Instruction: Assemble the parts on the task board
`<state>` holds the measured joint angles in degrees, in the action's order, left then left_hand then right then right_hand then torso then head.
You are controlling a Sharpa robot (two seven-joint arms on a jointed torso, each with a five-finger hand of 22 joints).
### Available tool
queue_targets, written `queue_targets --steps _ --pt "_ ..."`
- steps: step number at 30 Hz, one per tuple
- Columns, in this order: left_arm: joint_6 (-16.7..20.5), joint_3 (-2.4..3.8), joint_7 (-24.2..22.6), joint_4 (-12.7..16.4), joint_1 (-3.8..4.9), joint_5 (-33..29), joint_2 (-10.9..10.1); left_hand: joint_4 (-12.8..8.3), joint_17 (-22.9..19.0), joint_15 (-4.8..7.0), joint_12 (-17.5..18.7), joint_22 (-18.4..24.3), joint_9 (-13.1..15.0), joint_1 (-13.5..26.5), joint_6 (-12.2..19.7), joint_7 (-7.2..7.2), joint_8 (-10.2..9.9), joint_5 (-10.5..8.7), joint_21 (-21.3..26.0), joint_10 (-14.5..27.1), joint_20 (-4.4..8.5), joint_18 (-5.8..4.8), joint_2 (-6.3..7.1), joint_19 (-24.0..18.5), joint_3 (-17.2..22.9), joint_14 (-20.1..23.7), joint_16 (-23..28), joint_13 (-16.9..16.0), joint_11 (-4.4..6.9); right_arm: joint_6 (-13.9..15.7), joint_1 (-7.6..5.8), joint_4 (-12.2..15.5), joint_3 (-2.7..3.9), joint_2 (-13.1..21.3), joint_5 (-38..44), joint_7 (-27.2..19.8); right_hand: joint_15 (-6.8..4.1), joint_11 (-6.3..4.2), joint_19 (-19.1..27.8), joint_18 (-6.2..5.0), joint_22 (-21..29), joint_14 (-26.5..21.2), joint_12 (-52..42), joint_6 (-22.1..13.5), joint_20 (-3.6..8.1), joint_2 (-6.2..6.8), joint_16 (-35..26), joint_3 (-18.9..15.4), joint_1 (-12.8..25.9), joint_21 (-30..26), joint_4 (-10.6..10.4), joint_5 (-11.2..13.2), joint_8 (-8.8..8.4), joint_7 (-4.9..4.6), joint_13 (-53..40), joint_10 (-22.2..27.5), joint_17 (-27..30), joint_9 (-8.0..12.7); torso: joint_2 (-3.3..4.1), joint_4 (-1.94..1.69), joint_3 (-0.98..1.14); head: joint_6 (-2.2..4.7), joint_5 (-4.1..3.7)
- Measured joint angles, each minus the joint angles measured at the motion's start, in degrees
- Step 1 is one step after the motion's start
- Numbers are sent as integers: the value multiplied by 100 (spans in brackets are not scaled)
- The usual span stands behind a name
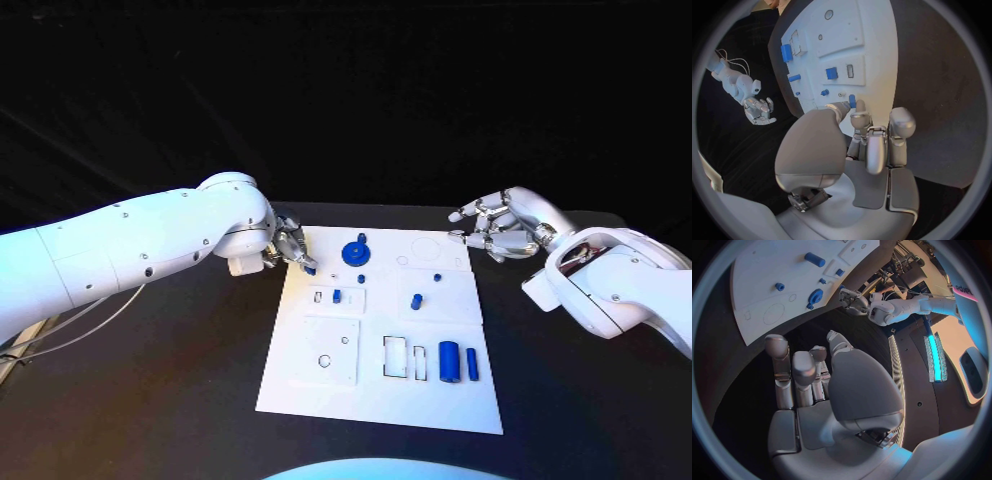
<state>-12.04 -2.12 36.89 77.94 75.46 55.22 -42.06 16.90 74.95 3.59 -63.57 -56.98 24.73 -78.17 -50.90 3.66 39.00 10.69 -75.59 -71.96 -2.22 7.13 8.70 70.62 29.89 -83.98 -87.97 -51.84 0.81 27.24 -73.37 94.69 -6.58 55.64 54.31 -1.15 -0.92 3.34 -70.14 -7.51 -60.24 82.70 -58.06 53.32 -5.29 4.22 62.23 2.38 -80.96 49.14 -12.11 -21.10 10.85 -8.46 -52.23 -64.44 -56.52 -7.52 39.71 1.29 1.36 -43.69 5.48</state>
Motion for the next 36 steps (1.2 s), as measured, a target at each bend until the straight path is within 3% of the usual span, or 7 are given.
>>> queue_targets --steps 9,21,36 --pt "297 -3 -76 483 -144 82 -238 -47 -1 0 -80 -79 0 47 -52 -10 21 -7 -30 -91 0 1 137 42 112 0 0 -117 9 5 16 -4 0 4 -6 -5 0 0 -8 0 0 0 0 0 8 -29 -18 1 28 -24 -33 -65 0 0 0 0 -13 6 -1 -3 1 -4 12" --pt "465 -5 -148 694 -347 437 -274 -81 -1 41 -166 -143 -9 98 -92 -8 20 -23 -77 -183 8 2 205 75 209 0 0 -226 20 7 32 -7 0 2 -12 -12 0 0 -8 1 0 0 -21 0 8 -28 -18 16 28 -24 -48 -110 0 0 1 0 -19 11 8 3 3 -19 29" --pt "421 -7 -131 702 -398 706 -250 -129 -3 41 -203 -177 -19 109 -101 0 37 -43 -80 -234 -11 1 242 98 256 0 0 -290 30 7 39 -8 0 2 -19 -21 -21 0 -8 0 0 21 -21 0 8 -28 -18 16 28 -24 -48 -121 0 0 2 0 -27 11 10 5 7 -50 37"
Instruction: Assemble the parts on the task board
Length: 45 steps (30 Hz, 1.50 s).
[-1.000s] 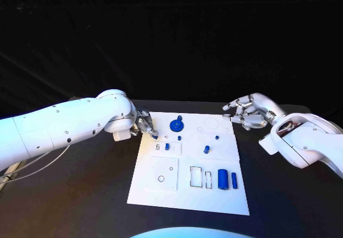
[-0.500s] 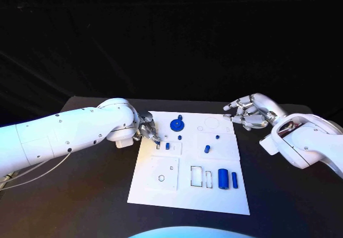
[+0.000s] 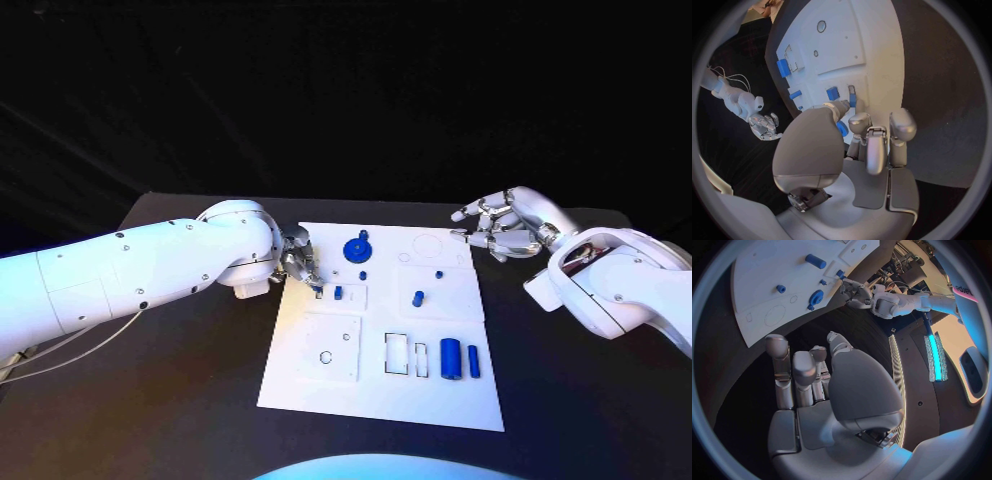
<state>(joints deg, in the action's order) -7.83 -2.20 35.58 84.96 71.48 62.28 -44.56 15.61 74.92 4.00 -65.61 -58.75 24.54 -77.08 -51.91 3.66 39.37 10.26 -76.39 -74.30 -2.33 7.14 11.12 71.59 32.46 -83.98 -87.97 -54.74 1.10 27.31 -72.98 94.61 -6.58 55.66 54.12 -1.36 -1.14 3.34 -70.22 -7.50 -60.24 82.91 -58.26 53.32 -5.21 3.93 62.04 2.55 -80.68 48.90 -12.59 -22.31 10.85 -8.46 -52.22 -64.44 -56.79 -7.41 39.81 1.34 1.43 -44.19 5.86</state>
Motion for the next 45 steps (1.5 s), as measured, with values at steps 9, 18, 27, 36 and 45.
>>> queue_targets --steps 9,18,27,36,45 --pt "-120 1 1 5 -2 64 7 -40 -1 0 -29 -31 1 53 -1 0 1 -1 -21 -1 19 0 52 19 40 0 0 -45 0 0 2 -1 0 -1 -5 -4 0 0 0 0 0 0 0 0 0 0 0 0 0 0 0 0 0 0 0 0 0 -1 -3 1 0 -4 9" --pt "-204 2 -1 19 -3 80 7 -62 -1 0 -53 -47 -1 68 -53 -12 -3 -17 -20 -42 19 0 67 19 93 0 0 -84 1 -1 3 -1 0 0 -11 -7 0 0 0 0 0 0 0 0 0 0 0 0 0 0 1 0 0 0 0 0 1 -1 -3 1 -2 -7 9" --pt "-275 2 -2 37 -4 94 3 -63 -1 0 -53 -47 -5 77 -64 -22 -17 -18 -39 -42 19 0 84 19 94 0 0 -90 1 -1 4 5 0 0 -20 -7 0 0 0 0 0 0 0 0 0 23 0 -16 23 0 -16 -31 0 0 1 0 2 4 -3 2 -2 -29 15" --pt "-330 -1 -1 53 -10 109 3 -63 -2 0 -75 -60 -5 57 -71 -29 2 -11 -39 -61 18 0 102 18 95 0 0 -114 20 -1 4 5 0 -1 -27 -8 0 0 0 0 0 -1 1 0 0 23 0 -16 22 0 -16 -31 0 0 1 0 3 4 -3 -2 -2 -23 16" --pt "-358 0 1 56 -11 119 2 -64 -2 0 -75 -65 -5 50 -71 -29 2 -11 -39 -80 18 0 95 18 95 0 0 -123 0 -1 4 5 0 0 -31 -10 0 0 0 0 0 -1 1 0 0 23 0 -16 22 0 -16 -31 0 0 1 0 3 3 -3 0 -3 -18 16"
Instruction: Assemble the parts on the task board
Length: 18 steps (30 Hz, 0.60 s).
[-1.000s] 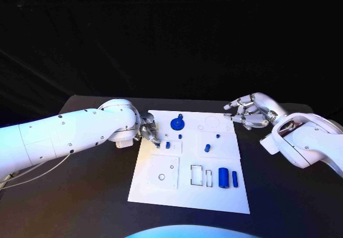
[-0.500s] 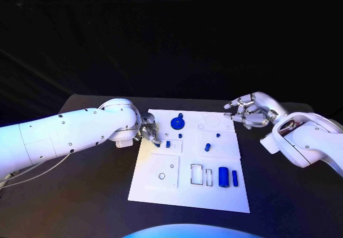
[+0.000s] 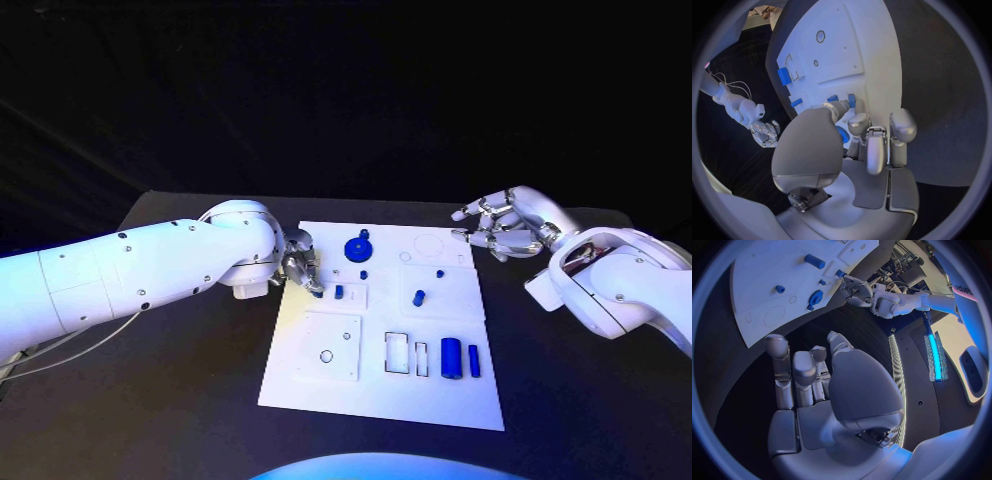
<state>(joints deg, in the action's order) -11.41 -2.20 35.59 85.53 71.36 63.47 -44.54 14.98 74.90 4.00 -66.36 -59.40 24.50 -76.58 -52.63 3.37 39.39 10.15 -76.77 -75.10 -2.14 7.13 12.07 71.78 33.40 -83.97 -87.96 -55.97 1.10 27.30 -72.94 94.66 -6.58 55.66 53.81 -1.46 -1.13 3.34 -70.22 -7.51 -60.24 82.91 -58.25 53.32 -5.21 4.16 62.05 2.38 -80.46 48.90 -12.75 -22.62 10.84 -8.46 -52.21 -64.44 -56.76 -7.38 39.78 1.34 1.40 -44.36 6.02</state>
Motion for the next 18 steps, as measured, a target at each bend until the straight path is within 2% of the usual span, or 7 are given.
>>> queue_targets --steps 6,8,10,12,18 --pt "-3 0 3 -10 0 1 6 41 0 0 -21 0 0 2 0 0 -2 -1 0 -28 21 0 -2 21 41 0 0 -20 27 0 0 0 0 1 -2 -1 0 0 0 0 0 0 0 0 0 0 0 0 0 0 0 0 0 0 0 0 0 0 2 1 0 3 -7" --pt "-2 0 4 -24 -1 -5 12 59 2 0 -53 -4 0 85 0 0 -3 -2 0 -90 21 1 -44 21 67 0 -1 -53 29 0 0 0 0 1 -3 -1 0 0 0 0 0 0 0 0 0 0 0 0 0 0 0 0 0 0 0 0 1 0 3 1 1 2 -8" --pt "2 -2 5 -36 -2 -11 18 -104 5 33 -67 -18 0 243 0 0 -3 -3 -22 -103 21 0 -38 21 230 -8 -23 -78 41 0 0 1 0 1 -3 -1 0 0 0 0 0 0 0 0 0 0 0 0 0 0 0 0 0 0 0 0 1 0 3 1 3 -3 -9" --pt "5 -4 7 -56 -3 -17 31 -166 5 41 -67 -26 0 327 -1 0 -3 -5 -22 -117 36 1 -41 36 292 0 -23 -87 54 0 0 1 0 2 -4 -1 0 0 0 1 0 0 0 0 0 0 0 0 0 0 0 0 0 0 0 0 1 -1 3 2 3 -4 -10" --pt "6 -8 11 -100 -2 -38 62 -236 4 54 -111 -49 11 480 -35 -30 -2 -6 -22 -148 53 1 -26 53 359 -13 -23 -152 84 0 1 1 0 3 -5 -2 0 0 0 1 0 0 0 0 0 0 0 0 0 0 0 0 0 0 0 0 1 -1 3 2 3 -14 -21"
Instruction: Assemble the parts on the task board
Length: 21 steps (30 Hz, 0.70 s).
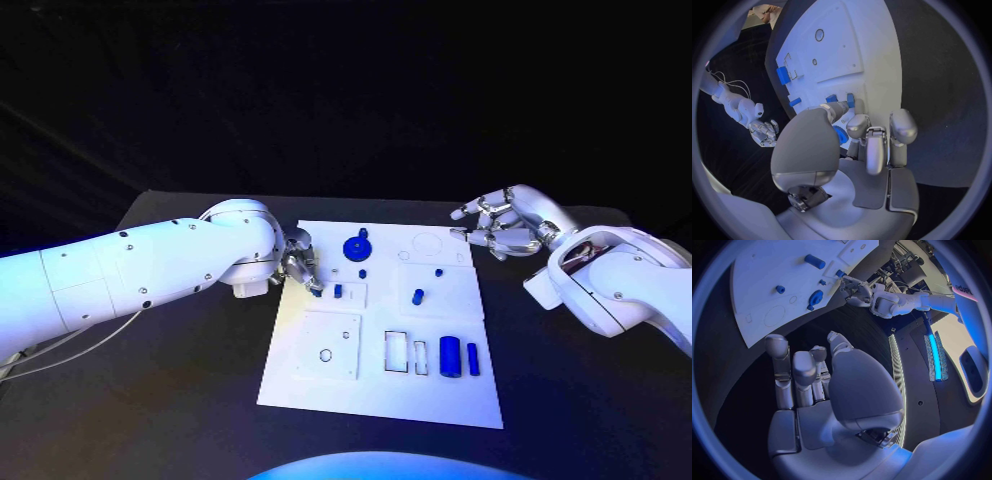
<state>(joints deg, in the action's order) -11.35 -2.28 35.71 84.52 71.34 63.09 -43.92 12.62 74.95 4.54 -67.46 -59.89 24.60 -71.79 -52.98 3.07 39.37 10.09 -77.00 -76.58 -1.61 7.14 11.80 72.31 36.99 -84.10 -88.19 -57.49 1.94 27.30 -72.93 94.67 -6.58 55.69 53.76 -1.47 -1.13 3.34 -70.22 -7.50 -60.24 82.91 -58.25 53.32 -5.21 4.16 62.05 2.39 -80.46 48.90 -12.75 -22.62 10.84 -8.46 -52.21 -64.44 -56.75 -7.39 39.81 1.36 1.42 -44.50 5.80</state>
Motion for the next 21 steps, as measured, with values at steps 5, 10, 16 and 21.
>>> queue_targets --steps 5,10,16,21 --pt "0 -1 2 -26 2 -12 22 -154 0 28 -29 -16 1 88 -37 -21 0 -1 0 -28 8 -1 -16 9 28 12 0 -49 27 0 0 -1 0 0 -1 0 0 0 0 0 0 0 0 0 0 0 0 0 0 0 0 0 0 0 0 0 0 0 0 -1 -1 -8 -6" --pt "-1 -3 5 -43 3 -21 34 -194 -1 28 -66 -32 1 105 -38 -21 0 -1 -22 -40 29 0 -10 29 19 12 0 -89 38 0 0 -2 0 0 -2 -1 0 0 0 0 0 0 0 0 0 0 0 16 0 -33 -16 0 0 0 0 0 0 6 -1 -1 -1 -15 -14" --pt "-4 -4 9 -58 3 -26 47 -241 -1 28 -66 -43 -1 181 -77 -43 -4 -1 -22 -62 29 -1 4 29 34 12 0 -113 41 0 0 -2 0 2 -3 -2 0 0 0 0 0 0 0 0 0 0 0 16 0 -33 -16 0 0 0 0 0 0 6 -3 0 -2 -18 -18" --pt "-8 -4 12 -77 4 -30 63 -282 -2 28 -66 -57 -10 203 -81 -45 -4 -2 -22 -62 50 -1 -2 50 -67 12 0 -143 41 0 1 -2 0 3 -5 -3 0 0 0 -1 0 0 0 0 0 0 0 16 0 -33 -16 0 0 0 0 0 1 6 -4 -1 -3 -23 -22"
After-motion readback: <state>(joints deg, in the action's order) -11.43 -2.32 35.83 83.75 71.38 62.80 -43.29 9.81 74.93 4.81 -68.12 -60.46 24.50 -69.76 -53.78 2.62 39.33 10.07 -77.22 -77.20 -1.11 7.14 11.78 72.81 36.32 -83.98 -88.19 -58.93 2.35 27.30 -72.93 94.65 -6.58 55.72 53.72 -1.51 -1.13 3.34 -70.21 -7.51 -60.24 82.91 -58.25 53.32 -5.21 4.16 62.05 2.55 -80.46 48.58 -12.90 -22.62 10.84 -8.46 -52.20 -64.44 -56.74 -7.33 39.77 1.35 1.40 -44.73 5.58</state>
